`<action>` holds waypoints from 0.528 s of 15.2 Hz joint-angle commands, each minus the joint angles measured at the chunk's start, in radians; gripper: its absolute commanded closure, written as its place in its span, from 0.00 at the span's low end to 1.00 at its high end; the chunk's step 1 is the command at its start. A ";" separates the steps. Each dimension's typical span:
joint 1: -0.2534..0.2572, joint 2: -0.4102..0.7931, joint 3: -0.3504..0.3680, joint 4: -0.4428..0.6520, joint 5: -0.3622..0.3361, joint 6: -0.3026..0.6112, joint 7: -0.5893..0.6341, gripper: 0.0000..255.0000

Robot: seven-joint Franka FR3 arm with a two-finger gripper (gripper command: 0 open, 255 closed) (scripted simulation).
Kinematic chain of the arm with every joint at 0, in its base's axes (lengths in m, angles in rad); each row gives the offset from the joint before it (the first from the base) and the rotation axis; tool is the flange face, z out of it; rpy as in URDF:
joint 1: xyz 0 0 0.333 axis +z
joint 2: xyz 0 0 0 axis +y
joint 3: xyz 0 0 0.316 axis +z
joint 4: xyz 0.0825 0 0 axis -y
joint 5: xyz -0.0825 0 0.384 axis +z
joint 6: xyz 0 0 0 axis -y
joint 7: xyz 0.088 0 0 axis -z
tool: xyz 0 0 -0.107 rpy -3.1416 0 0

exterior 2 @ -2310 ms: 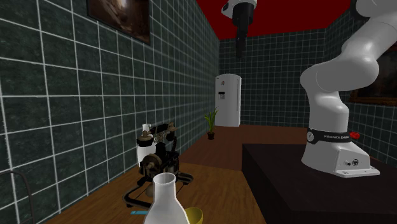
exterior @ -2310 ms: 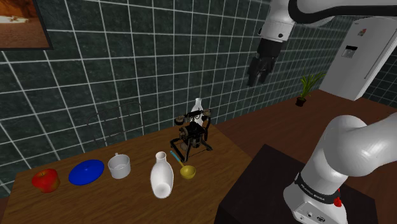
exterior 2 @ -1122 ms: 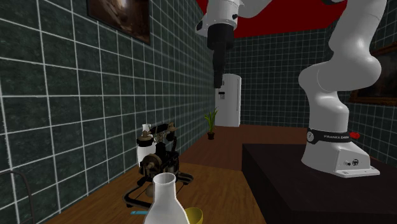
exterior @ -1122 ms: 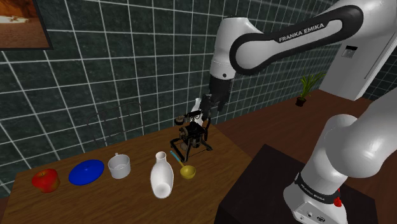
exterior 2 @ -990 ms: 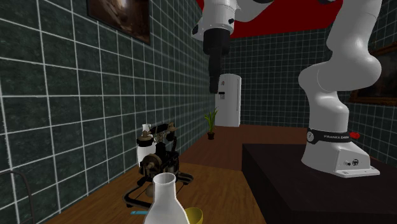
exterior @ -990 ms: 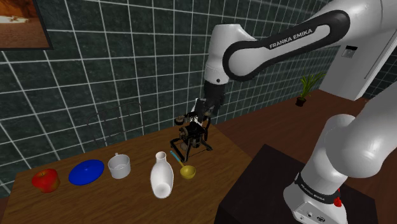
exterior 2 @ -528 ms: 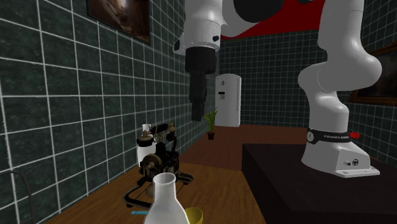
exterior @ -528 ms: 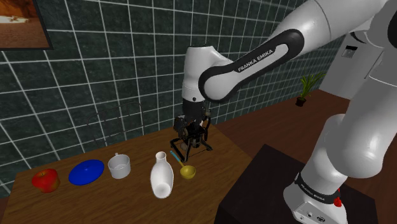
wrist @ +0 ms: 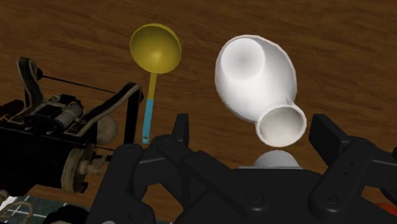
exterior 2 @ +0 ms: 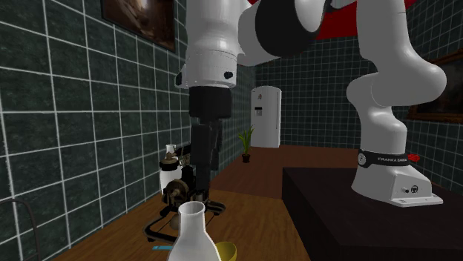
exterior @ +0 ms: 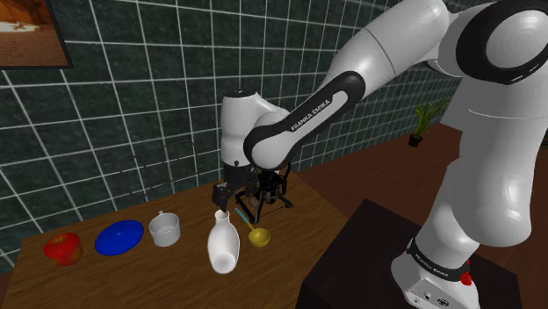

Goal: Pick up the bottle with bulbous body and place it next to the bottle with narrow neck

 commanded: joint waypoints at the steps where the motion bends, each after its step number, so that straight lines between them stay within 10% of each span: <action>1: 0.030 0.087 -0.002 0.067 -0.040 0.013 0.047 0.00; 8: 0.064 0.201 -0.024 0.120 -0.086 0.066 0.087 0.00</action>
